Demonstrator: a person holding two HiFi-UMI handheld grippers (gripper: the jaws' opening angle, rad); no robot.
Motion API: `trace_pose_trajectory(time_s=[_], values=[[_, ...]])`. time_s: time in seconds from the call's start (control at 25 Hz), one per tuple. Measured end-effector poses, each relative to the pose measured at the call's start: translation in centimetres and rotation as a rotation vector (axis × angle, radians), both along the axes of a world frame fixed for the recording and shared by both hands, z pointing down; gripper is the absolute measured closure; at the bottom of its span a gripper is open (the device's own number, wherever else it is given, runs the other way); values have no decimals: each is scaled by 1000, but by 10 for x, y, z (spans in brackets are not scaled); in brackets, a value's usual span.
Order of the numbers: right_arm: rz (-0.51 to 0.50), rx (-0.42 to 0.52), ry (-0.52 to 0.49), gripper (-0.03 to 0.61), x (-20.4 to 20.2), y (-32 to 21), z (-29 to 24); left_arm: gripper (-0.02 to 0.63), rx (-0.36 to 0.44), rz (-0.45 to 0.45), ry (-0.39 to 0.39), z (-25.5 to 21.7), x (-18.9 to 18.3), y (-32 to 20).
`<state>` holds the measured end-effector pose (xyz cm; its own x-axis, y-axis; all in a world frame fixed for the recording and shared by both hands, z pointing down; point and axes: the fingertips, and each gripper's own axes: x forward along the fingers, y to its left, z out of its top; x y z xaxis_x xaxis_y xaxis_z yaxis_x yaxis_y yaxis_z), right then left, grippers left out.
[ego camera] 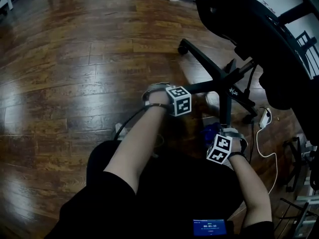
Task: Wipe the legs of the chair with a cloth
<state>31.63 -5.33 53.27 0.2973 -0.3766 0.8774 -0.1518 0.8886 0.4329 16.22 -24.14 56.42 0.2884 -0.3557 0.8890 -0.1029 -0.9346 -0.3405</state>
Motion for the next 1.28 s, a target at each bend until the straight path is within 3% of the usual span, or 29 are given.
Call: trace_pose_trajectory(time_s=[0.28, 0.4, 0.68, 0.88, 1.0, 1.12, 1.2, 1.28], values=[[74, 250, 14, 492, 23, -139, -38, 565, 23, -5, 4, -2, 3, 1], [73, 278, 34, 494, 25, -169, -48, 565, 35, -4, 5, -3, 3, 0], [10, 247, 32, 494, 16, -138, -39, 565, 38, 2, 13, -1, 3, -1], [-25, 69, 42, 494, 2, -52, -12, 565, 28, 21, 28, 0, 2, 0], [22, -57, -89, 494, -12, 10, 1, 556, -1, 39, 90, -4, 0, 4], [216, -112, -397, 495, -25, 44, -14, 489, -44, 53, 132, -15, -4, 10], [251, -63, -508, 499, -35, 49, -38, 460, -49, 88, 128, -25, -8, 16], [190, 28, -533, 500, -54, 47, -60, 440, -37, 116, 116, -37, -17, 21]])
